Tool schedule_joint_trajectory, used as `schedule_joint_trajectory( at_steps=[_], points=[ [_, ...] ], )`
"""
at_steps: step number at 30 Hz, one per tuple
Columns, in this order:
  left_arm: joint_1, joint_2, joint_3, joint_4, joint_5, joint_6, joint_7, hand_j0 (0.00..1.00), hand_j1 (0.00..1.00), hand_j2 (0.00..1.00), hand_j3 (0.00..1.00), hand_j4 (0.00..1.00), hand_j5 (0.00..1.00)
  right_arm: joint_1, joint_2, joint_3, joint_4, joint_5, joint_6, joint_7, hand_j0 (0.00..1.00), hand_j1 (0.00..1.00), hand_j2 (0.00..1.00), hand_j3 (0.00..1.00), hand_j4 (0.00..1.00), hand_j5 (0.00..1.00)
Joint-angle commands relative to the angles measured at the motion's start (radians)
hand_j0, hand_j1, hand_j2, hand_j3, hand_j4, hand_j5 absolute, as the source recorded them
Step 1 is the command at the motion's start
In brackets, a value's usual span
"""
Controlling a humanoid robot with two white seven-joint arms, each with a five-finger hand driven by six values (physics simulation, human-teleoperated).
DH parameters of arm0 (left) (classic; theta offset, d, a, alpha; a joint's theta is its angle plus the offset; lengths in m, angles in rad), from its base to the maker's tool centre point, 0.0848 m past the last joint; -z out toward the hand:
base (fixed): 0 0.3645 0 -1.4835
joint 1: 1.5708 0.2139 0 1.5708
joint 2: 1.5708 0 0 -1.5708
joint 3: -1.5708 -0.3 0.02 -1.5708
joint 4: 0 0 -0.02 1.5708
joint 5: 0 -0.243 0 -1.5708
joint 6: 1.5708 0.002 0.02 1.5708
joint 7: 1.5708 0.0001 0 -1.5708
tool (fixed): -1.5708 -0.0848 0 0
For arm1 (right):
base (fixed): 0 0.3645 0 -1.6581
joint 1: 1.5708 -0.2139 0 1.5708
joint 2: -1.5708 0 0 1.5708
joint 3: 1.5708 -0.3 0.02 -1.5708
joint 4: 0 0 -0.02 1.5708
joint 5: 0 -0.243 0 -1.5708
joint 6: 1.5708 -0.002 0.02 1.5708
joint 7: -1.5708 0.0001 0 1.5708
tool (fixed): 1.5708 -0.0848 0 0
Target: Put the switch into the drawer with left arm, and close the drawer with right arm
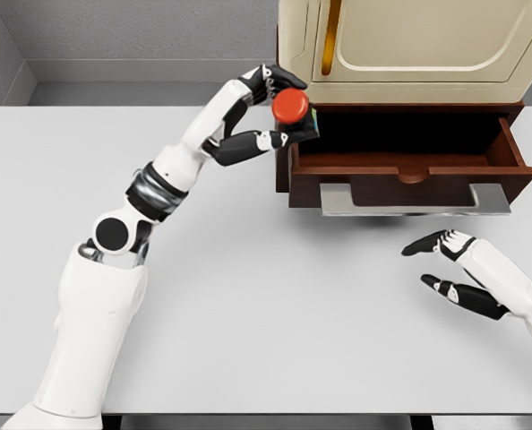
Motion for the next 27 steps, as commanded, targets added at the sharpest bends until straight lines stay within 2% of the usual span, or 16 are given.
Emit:
schedule_joint_trajectory(
  at_steps=[1, 5, 7, 10, 12, 19, 27],
  points=[
    [0.0, -0.002, 0.001, 0.019, -0.029, 0.001, 0.002, 0.42, 0.42, 0.42, 0.42, 0.42, 0.42, 0.0, -0.001, -0.001, -0.001, -0.018, -0.001, -0.001, 0.65, 0.65, 0.65, 0.65, 0.65, 0.65],
    [-0.014, -0.002, -0.002, 0.039, -0.052, 0.0, 0.002, 0.42, 0.42, 0.42, 0.42, 0.42, 0.42, 0.0, -0.001, -0.001, -0.001, -0.019, -0.001, -0.001, 0.65, 0.65, 0.65, 0.65, 0.65, 0.65],
    [-0.018, -0.002, -0.002, 0.041, -0.106, 0.0, 0.002, 0.42, 0.42, 0.42, 0.42, 0.42, 0.42, 0.0, -0.001, -0.001, -0.001, -0.019, -0.001, -0.001, 0.65, 0.65, 0.65, 0.65, 0.65, 0.65],
    [-0.029, -0.002, -0.005, 0.033, -0.122, 0.0, 0.002, 0.42, 0.42, 0.42, 0.42, 0.42, 0.42, 0.002, -0.003, -0.001, -0.001, -0.029, -0.001, 0.001, 0.65, 0.65, 0.65, 0.65, 0.65, 0.65],
    [-0.037, -0.002, -0.007, 0.033, -0.165, 0.0, 0.002, 0.42, 0.42, 0.42, 0.42, 0.42, 0.42, 0.0, -0.006, -0.003, -0.001, -0.032, -0.001, 0.001, 0.65, 0.65, 0.65, 0.65, 0.65, 0.65],
    [-0.08, -0.002, -0.074, 0.027, -0.224, -0.002, 0.002, 0.42, 0.42, 0.42, 0.42, 0.42, 0.42, -0.008, 0.0, -0.003, -0.002, -0.047, -0.001, 0.001, 0.65, 0.65, 0.65, 0.65, 0.65, 0.65],
    [-0.12, -0.002, -0.091, 0.016, -0.32, -0.002, 0.002, 0.42, 0.42, 0.42, 0.42, 0.42, 0.42, -0.012, -0.001, -0.001, -0.002, -0.049, -0.001, 0.001, 0.65, 0.65, 0.65, 0.65, 0.65, 0.65]
  ],
)
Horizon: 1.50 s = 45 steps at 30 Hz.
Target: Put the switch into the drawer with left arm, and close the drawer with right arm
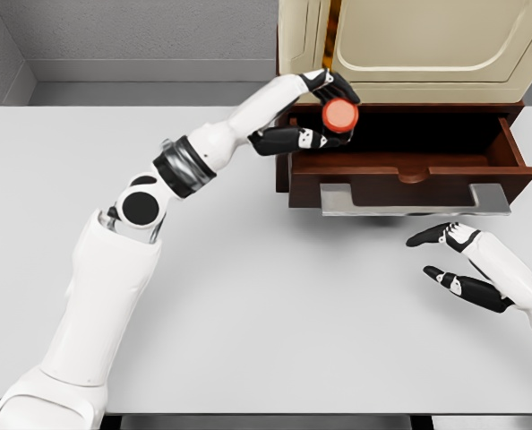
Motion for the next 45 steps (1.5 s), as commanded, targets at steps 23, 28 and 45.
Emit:
schedule_joint_trajectory(
  at_steps=[23, 28, 45],
  points=[
    [-0.06, 0.0, -0.031, -0.002, -0.148, -0.013, 0.001, 0.85, 0.85, 0.85, 0.85, 0.85, 0.85, 0.0, -0.001, 0.0, -0.001, -0.007, -0.001, 0.0, 0.66, 0.66, 0.66, 0.66, 0.66, 0.66],
    [-0.06, 0.0, -0.032, -0.004, -0.15, -0.014, 0.001, 0.85, 0.85, 0.85, 0.85, 0.85, 0.85, 0.0, -0.001, 0.0, -0.001, -0.007, -0.001, 0.0, 0.66, 0.66, 0.66, 0.66, 0.66, 0.66],
    [0.023, 0.354, -0.068, -0.332, 0.093, -0.22, 0.001, 1.0, 1.0, 1.0, 1.0, 1.0, 1.0, -0.011, -0.031, 0.002, -0.002, -0.08, -0.001, 0.001, 0.65, 0.65, 0.65, 0.65, 0.65, 0.65]
  ],
)
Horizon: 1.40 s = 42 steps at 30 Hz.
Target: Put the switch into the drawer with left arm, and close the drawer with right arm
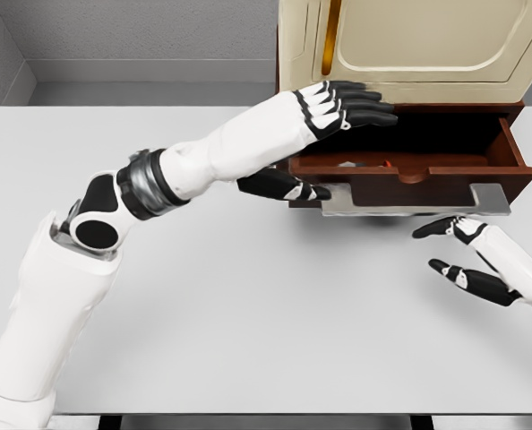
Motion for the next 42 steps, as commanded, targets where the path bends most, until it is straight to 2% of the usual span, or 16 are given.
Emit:
schedule_joint_trajectory(
  at_steps=[1, 5, 6, 8, 10, 12, 14, 23, 42],
  points=[
    [0.009, 0.162, 0.064, -0.027, 0.084, -0.04, 0.001, 1.0, 1.0, 1.0, 1.0, 1.0, 1.0, 0.002, -0.006, 0.001, -0.001, -0.024, -0.001, 0.0, 0.65, 0.65, 0.65, 0.65, 0.65, 0.65],
    [0.202, 0.345, 0.285, 0.006, 0.08, -0.04, 0.001, 1.0, 1.0, 1.0, 1.0, 1.0, 1.0, 0.002, -0.005, 0.009, 0.001, -0.034, -0.001, 0.0, 0.65, 0.65, 0.65, 0.65, 0.65, 0.65],
    [0.239, 0.352, 0.348, 0.046, 0.074, -0.04, -0.002, 1.0, 1.0, 1.0, 1.0, 1.0, 1.0, 0.002, -0.005, 0.01, 0.001, -0.034, -0.001, 0.0, 0.65, 0.65, 0.65, 0.65, 0.65, 0.65],
    [0.278, 0.361, 0.399, 0.163, 0.069, -0.04, -0.007, 1.0, 1.0, 1.0, 1.0, 1.0, 1.0, 0.0, -0.005, 0.012, 0.001, -0.033, -0.001, 0.003, 0.65, 0.65, 0.65, 0.65, 0.65, 0.65],
    [0.291, 0.354, 0.399, 0.284, 0.028, -0.04, -0.007, 1.0, 1.0, 1.0, 1.0, 1.0, 1.0, -0.005, -0.005, 0.013, 0.001, -0.027, -0.001, 0.006, 0.65, 0.65, 0.65, 0.65, 0.65, 0.65],
    [0.311, 0.354, 0.402, 0.362, 0.001, -0.04, -0.007, 1.0, 1.0, 1.0, 1.0, 1.0, 1.0, -0.006, -0.002, 0.013, 0.001, -0.021, -0.001, 0.008, 0.65, 0.65, 0.65, 0.65, 0.65, 0.65],
    [0.316, 0.355, 0.402, 0.402, 0.004, -0.04, -0.007, 1.0, 1.0, 1.0, 1.0, 1.0, 1.0, -0.006, -0.002, 0.013, 0.001, -0.019, -0.001, 0.008, 0.65, 0.65, 0.65, 0.65, 0.65, 0.65],
    [0.313, 0.368, 0.413, 0.391, 0.006, -0.04, -0.123, 1.0, 1.0, 1.0, 1.0, 1.0, 1.0, -0.015, 0.011, 0.015, 0.008, 0.005, -0.001, 0.009, 0.65, 0.65, 0.65, 0.65, 0.65, 0.65],
    [0.316, 0.369, 0.416, 0.39, 0.009, -0.04, -0.124, 1.0, 1.0, 1.0, 1.0, 1.0, 1.0, -0.095, 0.02, 0.075, 0.019, 0.009, -0.001, 0.009, 0.65, 0.65, 0.65, 0.65, 0.65, 0.65]
  ],
)
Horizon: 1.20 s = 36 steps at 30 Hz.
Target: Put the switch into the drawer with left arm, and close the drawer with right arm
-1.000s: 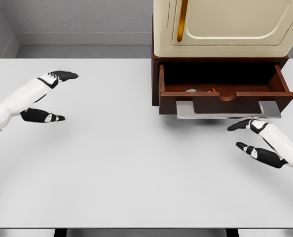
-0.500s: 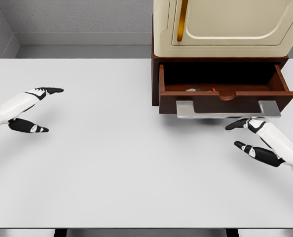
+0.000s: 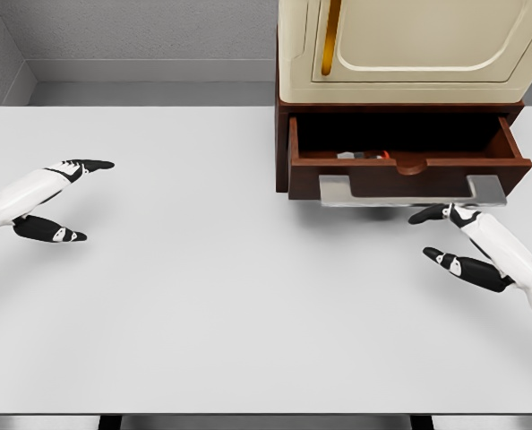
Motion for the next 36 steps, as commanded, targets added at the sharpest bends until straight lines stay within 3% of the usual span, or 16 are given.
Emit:
schedule_joint_trajectory(
  at_steps=[1, 6, 12, 23, 26, 30, 36],
  points=[
    [0.0, 0.0, -0.004, 0.002, 0.008, 0.002, 0.0, 1.0, 1.0, 1.0, 1.0, 1.0, 1.0, -0.002, -0.001, 0.02, -0.025, 0.023, 0.0, -0.026, 0.65, 0.65, 0.65, 0.65, 0.65, 0.65],
    [0.0, 0.0, -0.004, 0.0, 0.008, 0.002, 0.0, 1.0, 1.0, 1.0, 1.0, 1.0, 1.0, -0.006, 0.043, 0.02, -0.011, 0.068, 0.0, -0.026, 0.66, 0.66, 0.66, 0.66, 0.66, 0.66],
    [0.003, -0.001, -0.004, 0.0, 0.008, 0.002, 0.0, 1.0, 1.0, 1.0, 1.0, 1.0, 1.0, 0.035, 0.028, 0.017, -0.04, 0.092, 0.0, -0.024, 0.66, 0.66, 0.66, 0.66, 0.66, 0.66],
    [0.003, -0.001, -0.002, 0.0, 0.009, 0.002, 0.0, 1.0, 1.0, 1.0, 1.0, 1.0, 1.0, 0.035, 0.017, 0.017, -0.047, 0.054, 0.0, -0.029, 0.66, 0.66, 0.66, 0.66, 0.66, 0.66],
    [0.003, -0.001, -0.004, 0.0, 0.009, 0.002, 0.0, 1.0, 1.0, 1.0, 1.0, 1.0, 1.0, 0.051, -0.019, 0.019, -0.05, 0.051, 0.0, -0.028, 0.65, 0.65, 0.65, 0.65, 0.65, 0.65],
    [0.003, -0.001, -0.004, 0.0, 0.009, 0.002, 0.0, 1.0, 1.0, 1.0, 1.0, 1.0, 1.0, 0.055, -0.191, 0.019, -0.05, -0.004, 0.0, -0.028, 0.67, 0.67, 0.67, 0.67, 0.67, 0.67],
    [0.003, -0.001, -0.004, 0.0, 0.009, 0.002, 0.0, 1.0, 1.0, 1.0, 1.0, 1.0, 1.0, 0.057, -0.283, 0.004, -0.051, -0.039, 0.0, -0.026, 0.68, 0.68, 0.68, 0.68, 0.68, 0.68]
  ],
)
